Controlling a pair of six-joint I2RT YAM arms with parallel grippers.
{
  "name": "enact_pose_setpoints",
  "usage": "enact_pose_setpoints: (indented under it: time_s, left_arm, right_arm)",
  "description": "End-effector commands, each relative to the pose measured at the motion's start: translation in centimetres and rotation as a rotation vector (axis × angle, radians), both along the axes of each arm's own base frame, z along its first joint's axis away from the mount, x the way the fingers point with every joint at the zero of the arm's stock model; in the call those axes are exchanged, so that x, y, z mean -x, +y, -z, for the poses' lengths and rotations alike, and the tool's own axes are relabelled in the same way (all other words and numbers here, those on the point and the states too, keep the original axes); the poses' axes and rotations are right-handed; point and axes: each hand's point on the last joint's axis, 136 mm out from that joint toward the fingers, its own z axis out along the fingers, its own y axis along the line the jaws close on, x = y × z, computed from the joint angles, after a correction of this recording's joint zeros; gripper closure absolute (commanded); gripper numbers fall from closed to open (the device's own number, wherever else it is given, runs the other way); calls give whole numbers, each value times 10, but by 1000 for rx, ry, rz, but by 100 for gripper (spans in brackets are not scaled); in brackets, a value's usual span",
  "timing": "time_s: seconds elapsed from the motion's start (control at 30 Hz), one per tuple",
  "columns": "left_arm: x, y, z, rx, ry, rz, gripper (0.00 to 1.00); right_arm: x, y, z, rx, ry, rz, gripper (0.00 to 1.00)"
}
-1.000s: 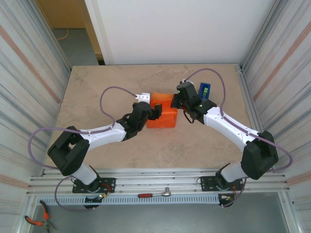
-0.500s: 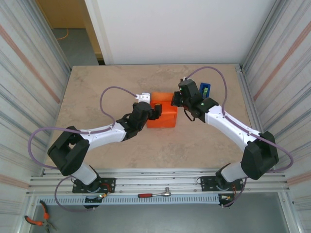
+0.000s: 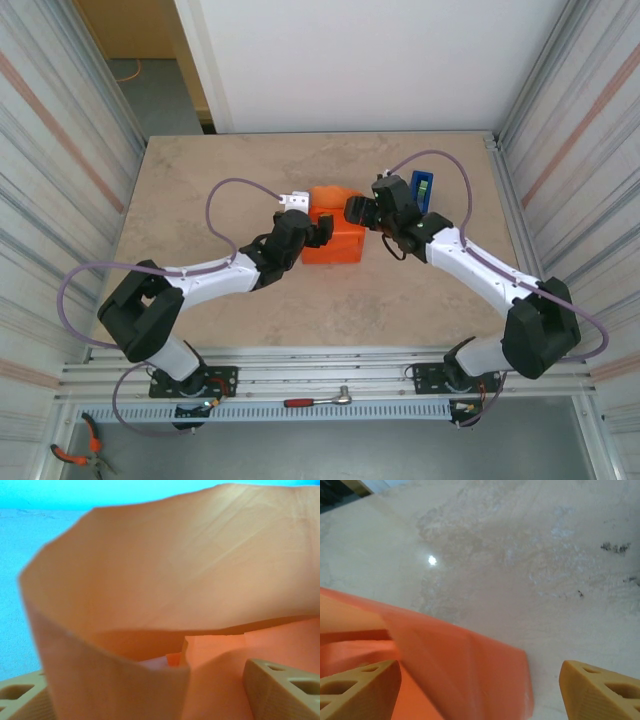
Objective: Wrap the gift box in paper
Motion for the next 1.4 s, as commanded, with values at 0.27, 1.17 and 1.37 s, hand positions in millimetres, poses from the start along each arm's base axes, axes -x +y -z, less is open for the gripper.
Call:
enact_pose_setpoints:
  time_s: [0.27,1.17,1.37]
  left_arm:
    - [17,10,34,-127,94,22,15]
    - [32,41,-80,90,-83,19,14]
    - [23,32,-58,56,-59,9,22]
  right_arm:
    - [-5,10,35,8,53,53,19]
    - [21,-17,79,87,164,130,22]
    - [21,-17,82,97,173,127,22]
